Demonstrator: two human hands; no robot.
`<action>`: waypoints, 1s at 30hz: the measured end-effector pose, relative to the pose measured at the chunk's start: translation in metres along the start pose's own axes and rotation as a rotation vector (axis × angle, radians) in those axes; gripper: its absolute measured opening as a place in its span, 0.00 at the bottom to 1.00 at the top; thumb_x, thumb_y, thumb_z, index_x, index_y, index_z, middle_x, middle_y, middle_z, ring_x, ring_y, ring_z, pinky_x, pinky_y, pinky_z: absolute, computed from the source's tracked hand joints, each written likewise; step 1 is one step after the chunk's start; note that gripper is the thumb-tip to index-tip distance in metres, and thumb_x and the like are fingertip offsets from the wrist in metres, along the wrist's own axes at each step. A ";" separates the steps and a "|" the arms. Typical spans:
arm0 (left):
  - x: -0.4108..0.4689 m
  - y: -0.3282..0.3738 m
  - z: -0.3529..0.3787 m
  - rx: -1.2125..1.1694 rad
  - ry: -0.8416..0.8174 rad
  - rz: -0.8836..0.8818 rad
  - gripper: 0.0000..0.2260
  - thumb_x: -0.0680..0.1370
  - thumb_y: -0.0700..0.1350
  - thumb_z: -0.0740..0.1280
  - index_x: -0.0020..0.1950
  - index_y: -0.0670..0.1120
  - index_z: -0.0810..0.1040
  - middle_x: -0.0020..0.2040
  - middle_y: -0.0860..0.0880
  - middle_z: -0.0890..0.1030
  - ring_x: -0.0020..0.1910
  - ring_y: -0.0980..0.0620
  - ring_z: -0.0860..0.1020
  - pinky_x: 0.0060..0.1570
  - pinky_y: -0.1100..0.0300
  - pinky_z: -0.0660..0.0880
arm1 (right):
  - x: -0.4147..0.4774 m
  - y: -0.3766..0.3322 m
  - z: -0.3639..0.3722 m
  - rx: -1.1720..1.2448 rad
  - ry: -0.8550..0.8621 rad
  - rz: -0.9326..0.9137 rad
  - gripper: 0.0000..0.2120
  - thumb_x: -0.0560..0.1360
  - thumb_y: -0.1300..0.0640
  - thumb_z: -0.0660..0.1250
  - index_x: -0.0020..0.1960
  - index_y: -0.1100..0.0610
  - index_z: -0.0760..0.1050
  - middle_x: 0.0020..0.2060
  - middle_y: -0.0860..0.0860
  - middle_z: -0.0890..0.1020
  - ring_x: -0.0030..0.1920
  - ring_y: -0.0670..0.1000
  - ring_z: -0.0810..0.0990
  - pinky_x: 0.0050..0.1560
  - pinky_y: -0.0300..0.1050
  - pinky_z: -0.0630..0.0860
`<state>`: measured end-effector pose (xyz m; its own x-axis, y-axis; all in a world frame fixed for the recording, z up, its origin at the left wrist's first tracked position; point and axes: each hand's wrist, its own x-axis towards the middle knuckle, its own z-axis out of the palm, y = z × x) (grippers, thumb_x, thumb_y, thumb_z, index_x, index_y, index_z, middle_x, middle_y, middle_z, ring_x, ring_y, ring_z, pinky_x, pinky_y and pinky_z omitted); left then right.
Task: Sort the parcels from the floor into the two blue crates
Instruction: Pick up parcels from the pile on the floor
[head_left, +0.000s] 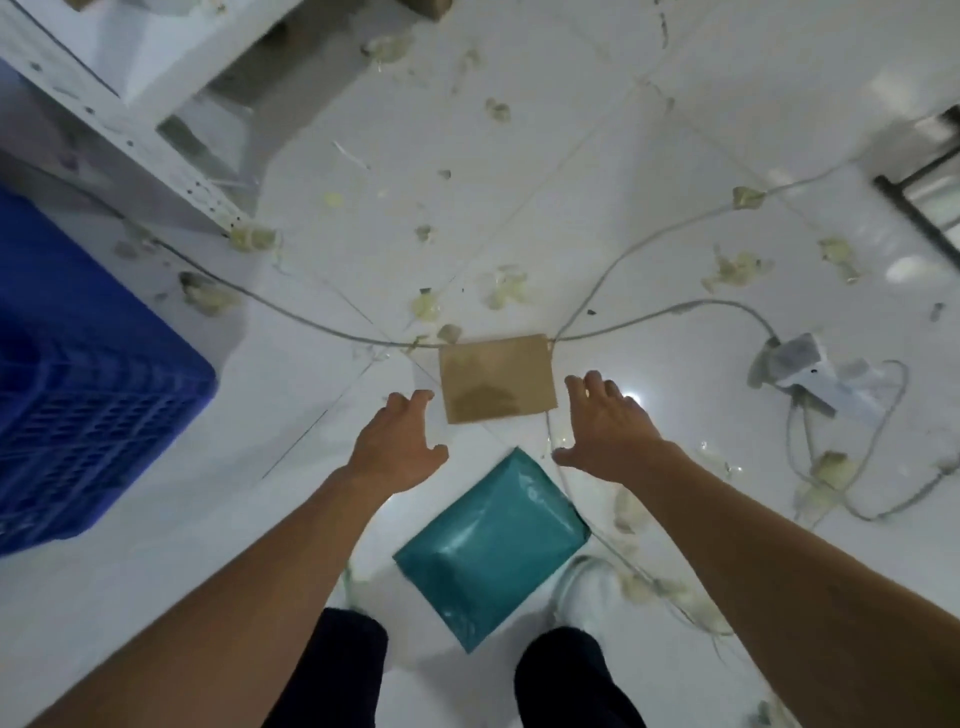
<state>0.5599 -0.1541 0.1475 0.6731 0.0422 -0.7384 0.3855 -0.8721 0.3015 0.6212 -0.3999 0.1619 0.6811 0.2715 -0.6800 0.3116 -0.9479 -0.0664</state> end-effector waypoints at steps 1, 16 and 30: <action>0.024 -0.002 0.014 0.022 0.015 0.021 0.37 0.76 0.55 0.69 0.79 0.51 0.55 0.73 0.45 0.63 0.69 0.44 0.69 0.63 0.52 0.71 | 0.023 0.005 0.013 -0.046 0.022 -0.049 0.46 0.69 0.37 0.72 0.74 0.59 0.55 0.67 0.56 0.65 0.66 0.57 0.68 0.64 0.52 0.71; 0.209 -0.022 0.107 0.429 0.222 0.280 0.64 0.59 0.65 0.79 0.80 0.46 0.42 0.79 0.43 0.46 0.79 0.41 0.44 0.74 0.36 0.55 | 0.210 0.015 0.110 -0.340 0.143 -0.330 0.67 0.57 0.27 0.73 0.79 0.57 0.41 0.76 0.61 0.51 0.77 0.63 0.51 0.73 0.67 0.57; 0.175 -0.022 0.075 0.409 0.249 0.437 0.62 0.53 0.60 0.80 0.77 0.46 0.50 0.68 0.45 0.60 0.68 0.45 0.60 0.55 0.53 0.79 | 0.174 0.000 0.089 -0.341 0.148 -0.357 0.65 0.55 0.30 0.74 0.78 0.57 0.44 0.67 0.57 0.62 0.65 0.58 0.64 0.65 0.60 0.69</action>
<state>0.6225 -0.1639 -0.0336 0.8587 -0.2898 -0.4227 -0.1956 -0.9477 0.2523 0.6806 -0.3680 -0.0214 0.5714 0.6123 -0.5464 0.7233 -0.6903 -0.0172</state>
